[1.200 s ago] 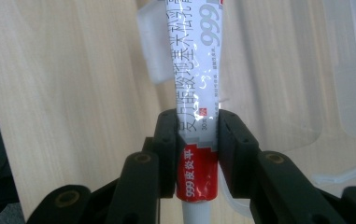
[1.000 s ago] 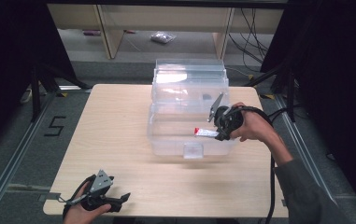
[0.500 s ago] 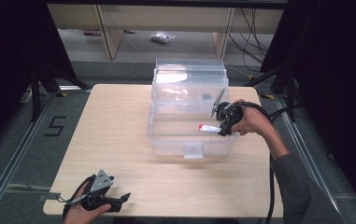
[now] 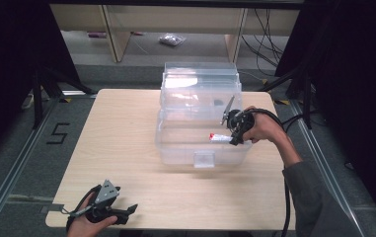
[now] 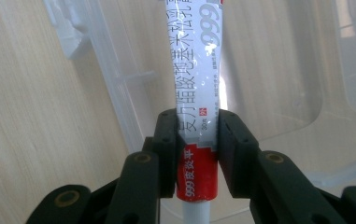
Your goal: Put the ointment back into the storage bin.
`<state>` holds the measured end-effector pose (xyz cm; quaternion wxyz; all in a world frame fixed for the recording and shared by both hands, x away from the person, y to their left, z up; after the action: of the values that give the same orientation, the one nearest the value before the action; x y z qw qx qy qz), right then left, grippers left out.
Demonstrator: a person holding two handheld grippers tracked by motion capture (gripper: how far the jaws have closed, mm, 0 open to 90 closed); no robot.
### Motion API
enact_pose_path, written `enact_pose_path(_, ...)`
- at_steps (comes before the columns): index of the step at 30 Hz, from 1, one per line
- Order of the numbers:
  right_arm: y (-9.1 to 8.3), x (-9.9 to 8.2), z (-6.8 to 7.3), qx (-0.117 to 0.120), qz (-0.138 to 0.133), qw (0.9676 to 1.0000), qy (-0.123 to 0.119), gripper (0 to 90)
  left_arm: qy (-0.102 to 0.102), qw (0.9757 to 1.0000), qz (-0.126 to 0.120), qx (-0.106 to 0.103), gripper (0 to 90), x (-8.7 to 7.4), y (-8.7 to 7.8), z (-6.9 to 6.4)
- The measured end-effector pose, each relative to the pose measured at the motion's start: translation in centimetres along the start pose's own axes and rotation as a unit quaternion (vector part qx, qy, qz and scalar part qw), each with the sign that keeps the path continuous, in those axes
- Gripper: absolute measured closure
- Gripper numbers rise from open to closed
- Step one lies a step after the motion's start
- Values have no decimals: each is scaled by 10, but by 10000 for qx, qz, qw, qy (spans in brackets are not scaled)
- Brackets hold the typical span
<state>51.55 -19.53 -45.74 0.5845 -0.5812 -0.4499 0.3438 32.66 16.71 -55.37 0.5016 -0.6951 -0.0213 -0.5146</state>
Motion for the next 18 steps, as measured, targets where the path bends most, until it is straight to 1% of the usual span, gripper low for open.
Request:
enact_pose_path(2,1,-1,0,33,18,10000,22,708,-11,10000,11,5,149,0,0,0)
enact_pose_path(3,4,0,-2,71,-42,9999,-115,708,-22,10000,-7,4,149,0,0,0)
enact_pose_path(4,6,0,-3,45,-53,9999,-149,707,-14,10000,0,0,149,0,0,0)
enact_pose_path(5,6,0,-3,45,-53,9999,-149,707,-14,10000,0,0,149,0,0,0)
enact_pose_path(6,7,-1,-1,104,2,9999,-104,707,-19,10000,7,9,149,0,0,0)
enact_pose_path(7,9,-3,-1,58,61,10000,29,707,-15,10000,10,8,149,0,0,0)
enact_pose_path(9,10,-4,-2,80,77,9999,26,707,-11,10000,-3,5,149,0,0,0)
enact_pose_path(10,12,-5,-4,116,46,9999,-63,707,-8,10000,5,-1,149,0,0,0)
enact_pose_path(13,13,-6,-2,152,75,9998,48,707,-10,10000,5,1,149,0,0,0)
enact_pose_path(14,15,-7,-3,148,66,9999,0,707,-9,10000,4,4,149,0,0,0)
enact_pose_path(16,16,-7,-3,175,81,9998,3,706,0,10000,8,4,149,0,0,0)
enact_pose_path(17,19,-6,-3,204,95,9997,-58,705,-5,10000,3,5,149,0,0,0)
enact_pose_path(18,20,-6,-2,219,103,9997,-51,705,-5,10000,3,5,149,0,0,0)
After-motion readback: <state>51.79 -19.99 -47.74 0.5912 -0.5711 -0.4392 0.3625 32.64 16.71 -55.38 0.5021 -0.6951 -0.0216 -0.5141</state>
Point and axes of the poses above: each handheld gripper's, and its own axes: y roughly forward along the jaws, x roughly out of its top, z roughly to its left, the point moved 8 cm from there along y, roughly forward along the jaws, and after that the axes turned 4 degrees about y, right-handed, at the moved point
